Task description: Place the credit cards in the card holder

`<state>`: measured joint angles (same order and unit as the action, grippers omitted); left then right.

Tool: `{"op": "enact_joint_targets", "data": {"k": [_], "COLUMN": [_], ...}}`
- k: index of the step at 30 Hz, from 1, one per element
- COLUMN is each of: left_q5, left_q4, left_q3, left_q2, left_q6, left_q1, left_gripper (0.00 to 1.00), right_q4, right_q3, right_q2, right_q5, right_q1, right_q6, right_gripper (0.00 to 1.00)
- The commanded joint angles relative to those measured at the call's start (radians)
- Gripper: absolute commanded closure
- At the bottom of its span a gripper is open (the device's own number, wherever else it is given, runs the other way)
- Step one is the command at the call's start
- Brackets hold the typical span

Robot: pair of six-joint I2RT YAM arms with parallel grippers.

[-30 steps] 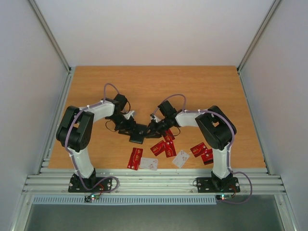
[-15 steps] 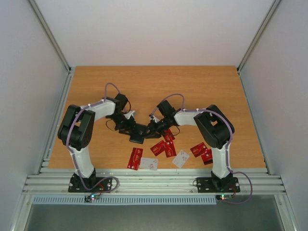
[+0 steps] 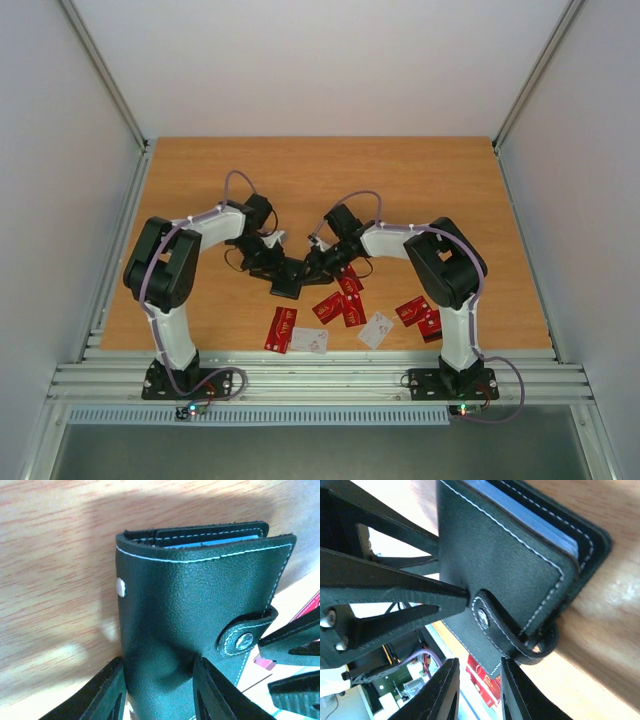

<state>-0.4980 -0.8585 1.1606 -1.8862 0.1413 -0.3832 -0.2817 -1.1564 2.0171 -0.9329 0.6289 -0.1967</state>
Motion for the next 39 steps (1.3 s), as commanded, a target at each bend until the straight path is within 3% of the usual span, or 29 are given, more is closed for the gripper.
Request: {"op": "enact_joint_targets", "data": {"k": [1, 22, 26, 39], "left_q5": [0.093, 0.056, 0.084, 0.108], "left_q4": [0.008, 0.012, 0.005, -0.004], "left_q3": [-0.001, 0.014, 0.017, 0.028], "left_q2": [-0.025, -0.042, -0.042, -0.048], "left_q6": [-0.004, -0.011, -0.003, 0.016], "left_q1": [-0.013, -0.045, -0.045, -0.045], "left_gripper": [0.62, 0.63, 0.63, 0.66], "right_q4": [-0.004, 0.022, 0.011, -0.132], "right_q3": [-0.033, -0.071, -0.069, -0.038], "right_q2": [0.010, 0.065, 0.016, -0.104], "right_q5": [0.011, -0.001, -0.011, 0.170], "right_q1": [0.005, 0.016, 0.019, 0.012], "right_q6": [0.001, -0.030, -0.037, -0.029], "right_gripper": [0.76, 0.80, 0.80, 0.80]}}
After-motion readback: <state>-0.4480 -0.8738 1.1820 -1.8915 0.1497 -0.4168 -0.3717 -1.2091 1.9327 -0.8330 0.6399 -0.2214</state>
